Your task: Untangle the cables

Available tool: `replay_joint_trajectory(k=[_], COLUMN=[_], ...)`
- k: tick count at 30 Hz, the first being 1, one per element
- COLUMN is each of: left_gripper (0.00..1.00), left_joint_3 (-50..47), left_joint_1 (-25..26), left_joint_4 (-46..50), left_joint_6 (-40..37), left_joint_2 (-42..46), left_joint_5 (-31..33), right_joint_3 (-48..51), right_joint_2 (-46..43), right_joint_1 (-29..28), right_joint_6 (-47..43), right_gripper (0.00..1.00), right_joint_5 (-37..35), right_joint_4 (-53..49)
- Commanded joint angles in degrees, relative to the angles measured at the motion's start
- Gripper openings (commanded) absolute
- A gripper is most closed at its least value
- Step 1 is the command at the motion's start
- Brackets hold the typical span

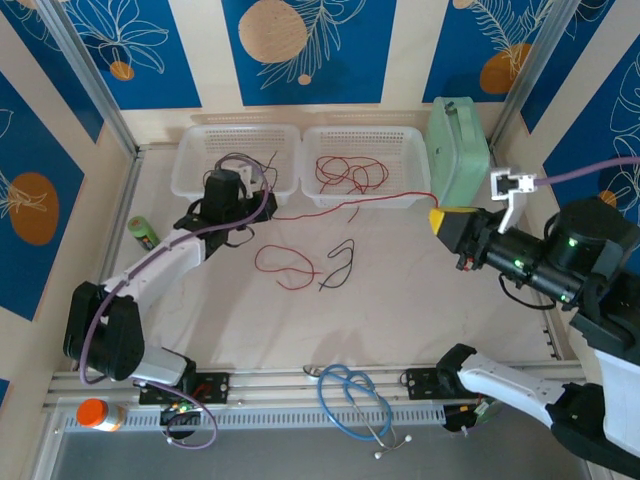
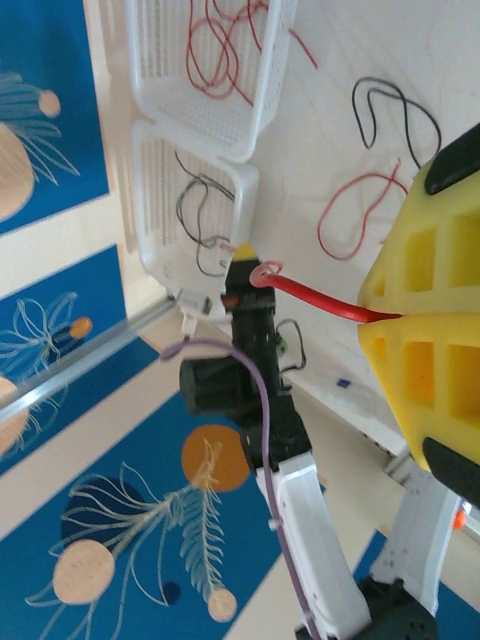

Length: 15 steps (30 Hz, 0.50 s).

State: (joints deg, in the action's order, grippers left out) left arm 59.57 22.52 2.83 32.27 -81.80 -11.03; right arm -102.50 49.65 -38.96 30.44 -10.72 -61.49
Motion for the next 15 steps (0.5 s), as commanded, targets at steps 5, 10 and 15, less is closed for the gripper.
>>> replay_joint_trajectory(k=[5, 10, 15], left_gripper=[0.00, 0.00, 0.00], left_joint_3=[10.1, 18.8, 28.0], left_joint_1=[-0.7, -0.6, 0.6], left_joint_4=[3.4, 3.3, 1.1], left_joint_6=[-2.7, -2.3, -1.8], left_joint_2=[-1.2, -6.3, -15.0], left_joint_5=[0.2, -2.2, -5.7], right_joint_3=[4.1, 5.3, 6.1], right_joint_2=[0.2, 4.1, 11.1], right_joint_1=[0.4, 3.6, 15.6], right_joint_6=[-0.2, -2.5, -5.6], right_gripper=[0.00, 0.00, 0.00], right_joint_5=[-11.0, -17.9, -9.9], right_joint_4=[-1.2, -0.4, 4.4])
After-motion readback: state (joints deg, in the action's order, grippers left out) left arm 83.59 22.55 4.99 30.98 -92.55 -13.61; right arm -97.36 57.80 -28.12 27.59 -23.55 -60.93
